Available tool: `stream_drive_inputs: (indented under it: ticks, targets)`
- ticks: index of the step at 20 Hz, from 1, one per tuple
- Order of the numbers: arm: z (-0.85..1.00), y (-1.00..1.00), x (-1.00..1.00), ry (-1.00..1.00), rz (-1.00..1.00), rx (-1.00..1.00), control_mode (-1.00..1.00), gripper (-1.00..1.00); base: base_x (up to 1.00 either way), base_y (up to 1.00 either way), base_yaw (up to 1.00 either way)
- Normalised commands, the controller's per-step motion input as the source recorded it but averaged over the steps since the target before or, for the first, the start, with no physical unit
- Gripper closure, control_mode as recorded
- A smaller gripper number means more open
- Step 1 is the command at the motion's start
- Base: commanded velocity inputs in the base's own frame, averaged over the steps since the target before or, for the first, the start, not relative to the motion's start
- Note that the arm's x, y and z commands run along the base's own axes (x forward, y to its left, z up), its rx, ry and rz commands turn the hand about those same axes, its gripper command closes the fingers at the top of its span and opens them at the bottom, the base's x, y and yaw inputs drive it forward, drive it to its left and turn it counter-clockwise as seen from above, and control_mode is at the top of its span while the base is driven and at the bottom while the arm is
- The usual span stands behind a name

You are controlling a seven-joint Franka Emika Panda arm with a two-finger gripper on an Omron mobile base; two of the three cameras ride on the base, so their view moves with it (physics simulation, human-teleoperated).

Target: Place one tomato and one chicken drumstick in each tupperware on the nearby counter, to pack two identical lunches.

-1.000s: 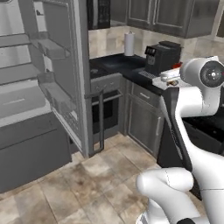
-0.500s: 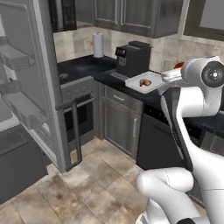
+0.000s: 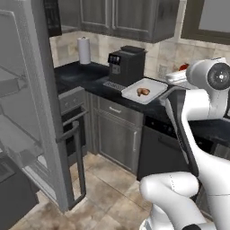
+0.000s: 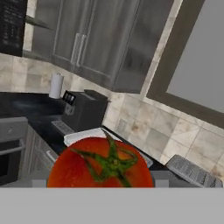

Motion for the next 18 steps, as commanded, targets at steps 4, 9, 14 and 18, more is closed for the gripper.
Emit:
stream_drive_inputs:
  ticks: [4,9,14,18]
  targets:
    - [0.00,0.00,0.00,0.00,0.00,0.00,1.00,1.00,0.93,-0.40,-0.25]
    - [0.00,0.00,0.00,0.00,0.00,0.00,1.00,1.00,0.82,-0.78,-0.20]
    - [0.00,0.00,0.00,0.00,0.00,0.00,1.00,1.00,0.92,-0.93,-0.14]
    - [0.00,0.00,0.00,0.00,0.00,0.00,1.00,1.00,1.00,-0.46,-0.12]
